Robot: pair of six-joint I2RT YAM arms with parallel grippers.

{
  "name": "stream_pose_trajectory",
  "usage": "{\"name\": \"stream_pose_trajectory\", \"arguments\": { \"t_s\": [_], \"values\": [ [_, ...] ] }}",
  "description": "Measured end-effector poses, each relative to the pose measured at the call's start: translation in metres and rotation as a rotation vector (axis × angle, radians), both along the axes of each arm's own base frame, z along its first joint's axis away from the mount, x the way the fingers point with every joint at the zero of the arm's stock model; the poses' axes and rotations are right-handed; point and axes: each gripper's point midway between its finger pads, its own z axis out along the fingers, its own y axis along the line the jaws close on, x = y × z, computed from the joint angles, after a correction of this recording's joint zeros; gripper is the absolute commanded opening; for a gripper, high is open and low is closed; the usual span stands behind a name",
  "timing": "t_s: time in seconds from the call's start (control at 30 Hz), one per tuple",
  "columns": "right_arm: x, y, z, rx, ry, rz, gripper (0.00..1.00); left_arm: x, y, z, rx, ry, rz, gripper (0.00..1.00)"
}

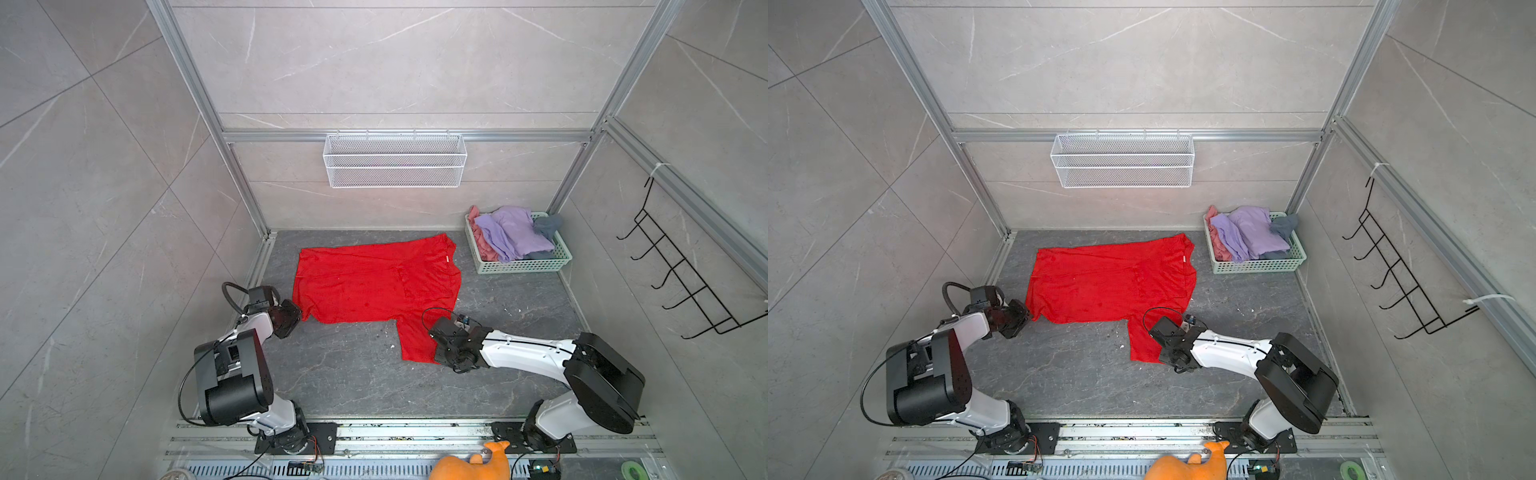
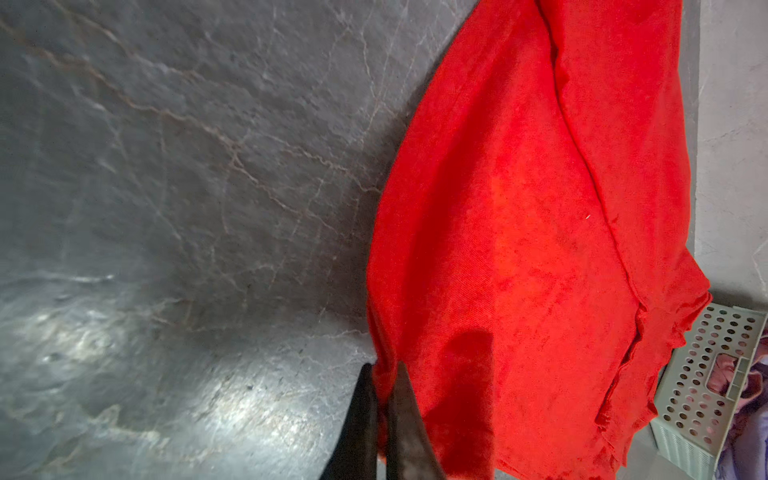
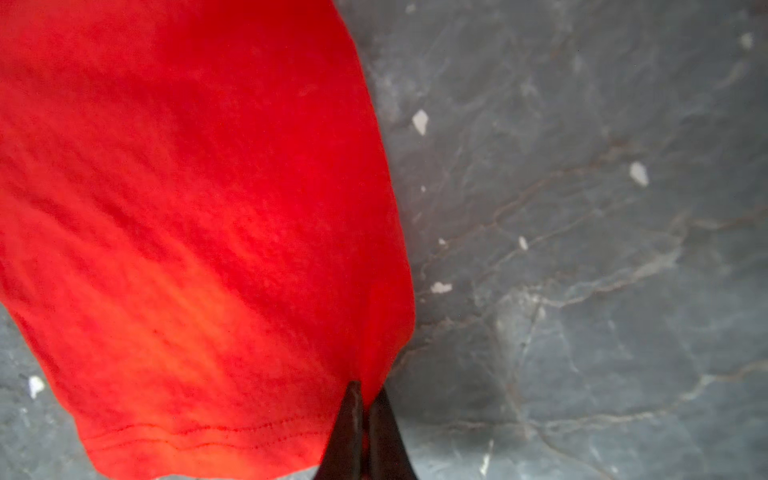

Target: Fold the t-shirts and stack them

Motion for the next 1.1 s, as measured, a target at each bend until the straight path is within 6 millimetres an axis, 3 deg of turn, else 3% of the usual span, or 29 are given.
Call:
{"name": "stream_pose_trajectory", "arguments": {
  "t_s": [0.13,0.23,0.43,0.63,0.73,0.93,1.03,1.1],
  "values": [
    [-0.001,-0.002,0.008,0.01,-0.009,-0.002,0.0,-0.001,0.0,0.012,0.01,-0.03,0.006,0.0],
    [0.0,-0.001,0.028,0.053,-0.055,-0.005,0.0,-0.008,0.002,0.019,0.029,-0.03,0.018,0.0],
    [0.004,0.003,0.084,0.143,-0.161,-0.002,0.0,-0.03,0.005,0.025,0.117,0.028,0.045,0.0],
    [0.03,0.019,0.136,0.174,-0.291,0.028,0.0,-0.04,-0.004,0.021,0.137,0.079,0.012,0.0],
    [0.052,0.033,0.153,0.17,-0.37,0.047,0.0,-0.034,-0.005,0.025,0.129,0.082,0.004,0.0],
    [0.124,0.068,0.202,0.161,-0.542,0.08,0.0,0.007,0.001,0.048,0.128,0.03,-0.002,0.0],
    [0.16,0.067,0.229,0.164,-0.623,0.064,0.0,0.026,0.003,0.055,0.121,0.008,-0.011,0.0],
    [0.182,0.055,0.239,0.156,-0.661,0.033,0.0,0.036,0.005,0.057,0.121,0.003,-0.015,0.0]
  ]
}}
